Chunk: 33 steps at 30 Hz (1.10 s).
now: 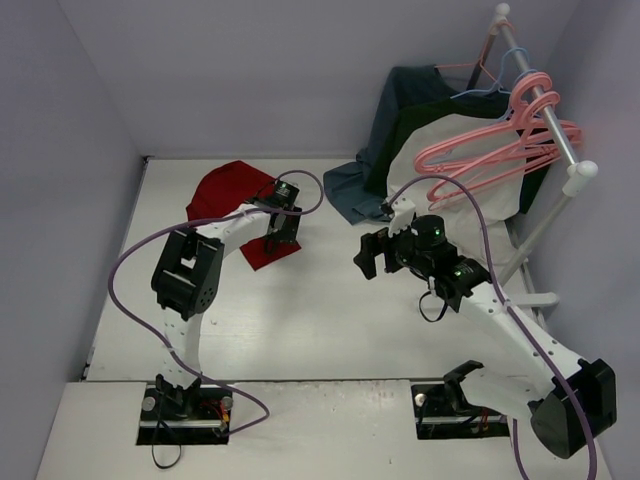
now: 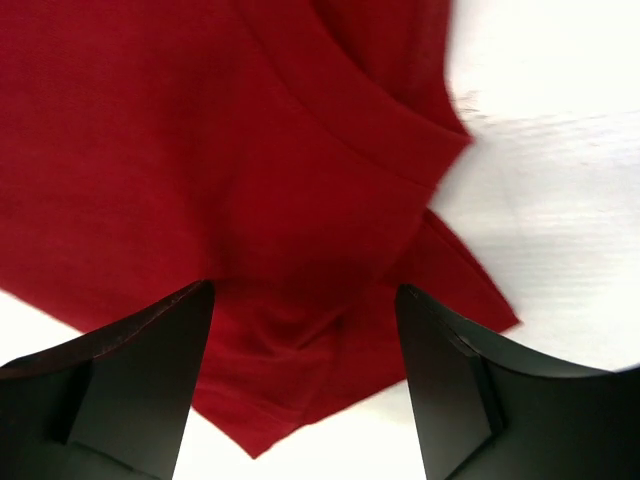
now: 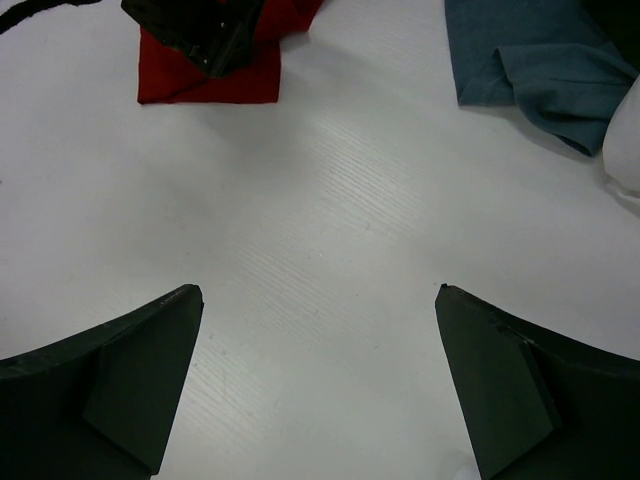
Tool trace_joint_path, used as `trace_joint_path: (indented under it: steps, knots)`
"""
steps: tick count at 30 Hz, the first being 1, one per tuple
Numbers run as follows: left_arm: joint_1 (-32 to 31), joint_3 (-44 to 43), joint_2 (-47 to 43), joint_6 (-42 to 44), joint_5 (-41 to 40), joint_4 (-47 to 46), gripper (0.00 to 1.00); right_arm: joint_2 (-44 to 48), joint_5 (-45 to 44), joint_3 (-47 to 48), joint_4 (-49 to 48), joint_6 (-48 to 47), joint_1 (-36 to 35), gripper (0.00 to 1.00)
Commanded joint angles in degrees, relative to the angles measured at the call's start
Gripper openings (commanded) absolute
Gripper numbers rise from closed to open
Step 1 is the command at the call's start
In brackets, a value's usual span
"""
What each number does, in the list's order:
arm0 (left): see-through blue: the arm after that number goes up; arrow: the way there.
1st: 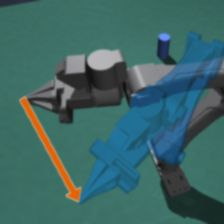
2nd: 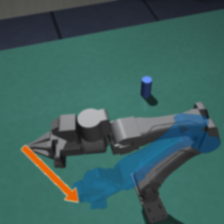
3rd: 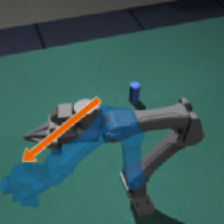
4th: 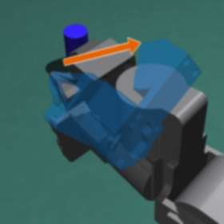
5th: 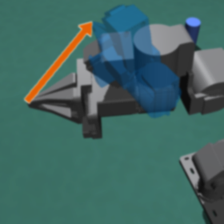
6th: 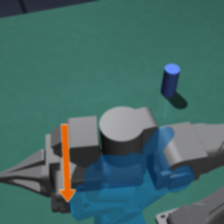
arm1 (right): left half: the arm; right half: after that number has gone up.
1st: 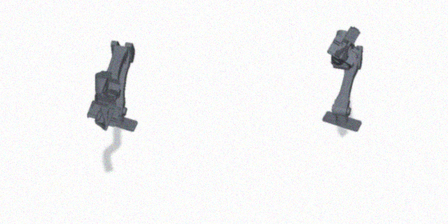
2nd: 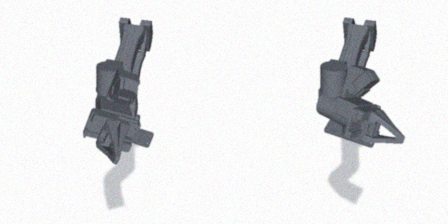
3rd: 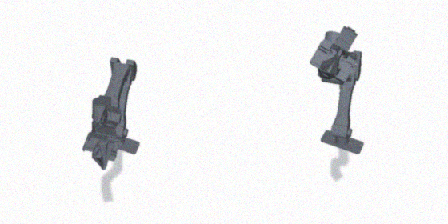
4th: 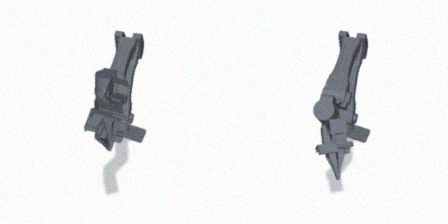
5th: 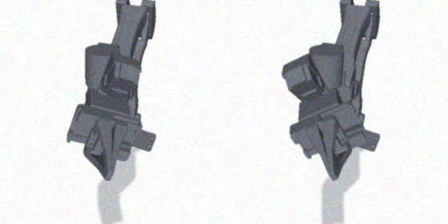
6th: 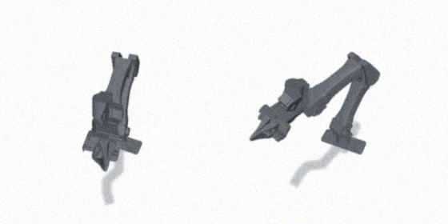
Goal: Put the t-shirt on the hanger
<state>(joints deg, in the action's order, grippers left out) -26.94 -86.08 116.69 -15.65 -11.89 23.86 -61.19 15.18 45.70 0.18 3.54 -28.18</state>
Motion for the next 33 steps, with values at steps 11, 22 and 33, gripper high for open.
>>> trace_joint_path:
  steps: [11, 22, 33]
  knots:
    - [1.11, -2.74, 2.17, 2.57, -5.1, 0.4, 0.08, 1.25, -1.2, -0.7, -4.4, 0.6, -0.2, 1.0]
    - [1.19, -40.23, -19.38, 12.34, 8.94, 19.21, 0.0, -5.85, -1.8, 5.32, -7.32, -0.66, -0.32, 0.99]
    - [3.83, -18.38, -42.02, 9.28, 4.88, 19.31, 0.0, -23.37, 1.93, 19.13, -10.31, -4.91, -5.33, 0.75]
